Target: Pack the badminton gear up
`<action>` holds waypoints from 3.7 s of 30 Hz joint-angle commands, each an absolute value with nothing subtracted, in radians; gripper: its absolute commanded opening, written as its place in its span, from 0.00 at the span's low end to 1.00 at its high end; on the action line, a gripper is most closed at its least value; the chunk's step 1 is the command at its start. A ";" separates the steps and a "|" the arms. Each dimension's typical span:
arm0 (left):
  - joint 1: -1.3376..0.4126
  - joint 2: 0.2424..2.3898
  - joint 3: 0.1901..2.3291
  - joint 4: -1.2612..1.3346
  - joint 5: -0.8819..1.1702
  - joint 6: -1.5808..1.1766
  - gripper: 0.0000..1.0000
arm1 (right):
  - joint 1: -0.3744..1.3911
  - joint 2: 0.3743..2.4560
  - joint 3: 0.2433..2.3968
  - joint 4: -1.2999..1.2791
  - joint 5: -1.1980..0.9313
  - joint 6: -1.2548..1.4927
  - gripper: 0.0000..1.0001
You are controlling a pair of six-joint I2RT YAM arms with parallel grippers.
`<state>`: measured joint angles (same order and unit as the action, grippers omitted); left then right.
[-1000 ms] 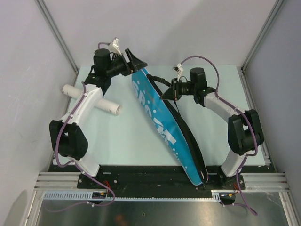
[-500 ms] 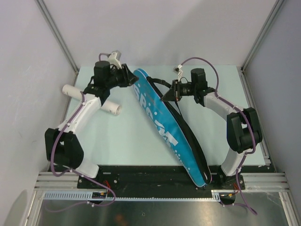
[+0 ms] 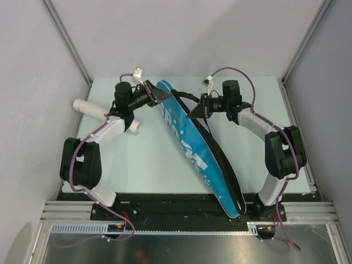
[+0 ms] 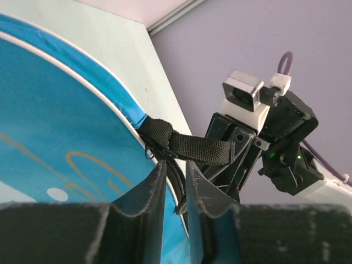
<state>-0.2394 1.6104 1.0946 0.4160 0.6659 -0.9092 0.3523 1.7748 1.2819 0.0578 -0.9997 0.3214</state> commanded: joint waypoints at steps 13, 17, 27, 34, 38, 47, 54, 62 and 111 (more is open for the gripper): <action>-0.235 1.618 1.029 0.560 0.638 -1.026 0.23 | 0.353 1.744 1.299 0.083 -1.023 0.357 0.00; -0.235 1.632 1.029 0.563 0.623 -1.022 0.22 | 0.351 1.743 1.298 0.078 -1.020 0.354 0.00; -0.235 1.690 1.075 0.644 0.647 -1.097 0.23 | 0.357 1.743 1.299 0.097 -1.014 0.364 0.00; -0.236 1.695 1.094 0.684 0.673 -1.123 0.28 | 0.367 1.749 1.299 0.101 -1.012 0.364 0.00; -0.235 1.681 1.081 0.690 0.673 -1.121 0.32 | 0.367 1.746 1.299 0.104 -1.011 0.364 0.00; -0.236 1.700 1.104 0.701 0.676 -1.143 0.34 | 0.368 1.746 1.299 0.117 -1.011 0.376 0.00; -0.238 1.707 1.100 0.704 0.675 -1.150 0.31 | 0.370 1.749 1.299 0.124 -1.009 0.380 0.00; -0.239 1.717 1.112 0.706 0.672 -1.147 0.20 | 0.379 1.750 1.299 0.100 -0.994 0.357 0.00; -0.313 1.577 1.126 0.433 0.585 -1.077 0.00 | 0.563 1.690 1.376 -0.150 -0.096 0.187 0.00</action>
